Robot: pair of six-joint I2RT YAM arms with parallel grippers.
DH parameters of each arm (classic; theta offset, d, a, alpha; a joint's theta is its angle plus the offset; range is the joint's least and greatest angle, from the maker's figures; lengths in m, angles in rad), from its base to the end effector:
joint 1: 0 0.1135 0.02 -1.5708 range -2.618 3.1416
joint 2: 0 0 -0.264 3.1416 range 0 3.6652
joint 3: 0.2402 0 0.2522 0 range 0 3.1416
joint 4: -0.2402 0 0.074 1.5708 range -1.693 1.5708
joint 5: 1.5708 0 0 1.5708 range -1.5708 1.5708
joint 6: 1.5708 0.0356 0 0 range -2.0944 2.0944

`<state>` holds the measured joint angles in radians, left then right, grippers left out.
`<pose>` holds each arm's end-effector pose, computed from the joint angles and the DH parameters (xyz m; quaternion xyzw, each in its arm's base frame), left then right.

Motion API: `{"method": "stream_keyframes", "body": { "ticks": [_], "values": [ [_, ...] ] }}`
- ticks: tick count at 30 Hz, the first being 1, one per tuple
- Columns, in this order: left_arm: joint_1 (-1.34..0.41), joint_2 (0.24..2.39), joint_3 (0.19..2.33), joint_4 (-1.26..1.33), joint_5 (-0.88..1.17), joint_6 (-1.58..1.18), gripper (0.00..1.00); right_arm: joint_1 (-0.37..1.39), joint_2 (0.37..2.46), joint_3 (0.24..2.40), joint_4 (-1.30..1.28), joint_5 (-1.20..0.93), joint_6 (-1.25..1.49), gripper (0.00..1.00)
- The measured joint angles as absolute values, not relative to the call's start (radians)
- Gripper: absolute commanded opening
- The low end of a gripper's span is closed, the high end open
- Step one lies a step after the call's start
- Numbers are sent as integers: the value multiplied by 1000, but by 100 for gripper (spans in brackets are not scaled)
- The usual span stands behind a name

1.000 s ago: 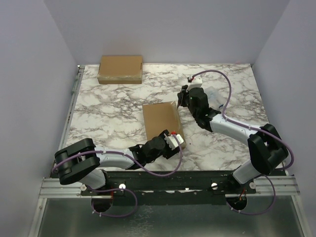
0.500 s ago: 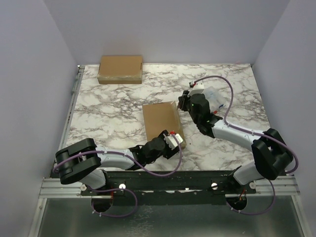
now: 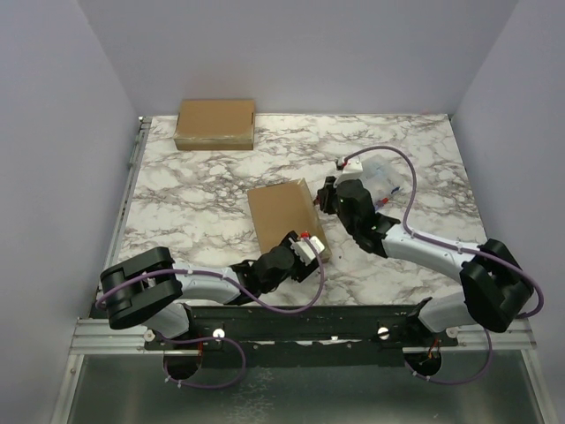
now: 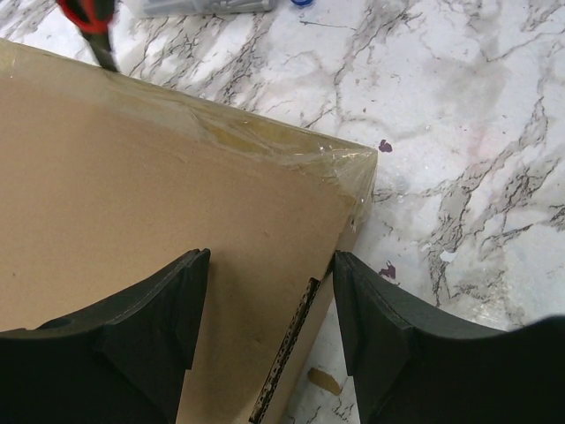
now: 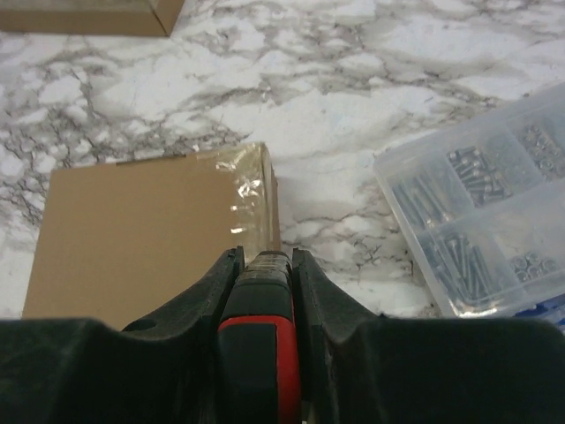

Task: Unpack the express box
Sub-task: Cut the express box at the center of the board.

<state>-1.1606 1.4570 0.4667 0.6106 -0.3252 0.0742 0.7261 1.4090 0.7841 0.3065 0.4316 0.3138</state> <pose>0.1199 -0.2473 0.1639 0.3989 0.7187 -0.1714 0.5432 0.2434 0.1962 0.2461 -0.0392 0.8004 0.1339 0.5830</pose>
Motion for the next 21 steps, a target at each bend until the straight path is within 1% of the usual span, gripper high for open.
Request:
{"method": "stream_keyframes", "body": {
  "ticks": [8, 12, 21],
  "values": [
    [-1160, 1457, 452, 637, -335, 67, 63, 747, 1378, 737, 174, 421, 325, 0],
    [-1160, 1457, 450, 642, -334, 65, 66, 747, 1345, 739, 148, 427, 332, 0],
    [-1160, 1455, 450, 642, -333, 56, 65, 747, 1353, 870, 148, 432, 305, 0]
  ]
}}
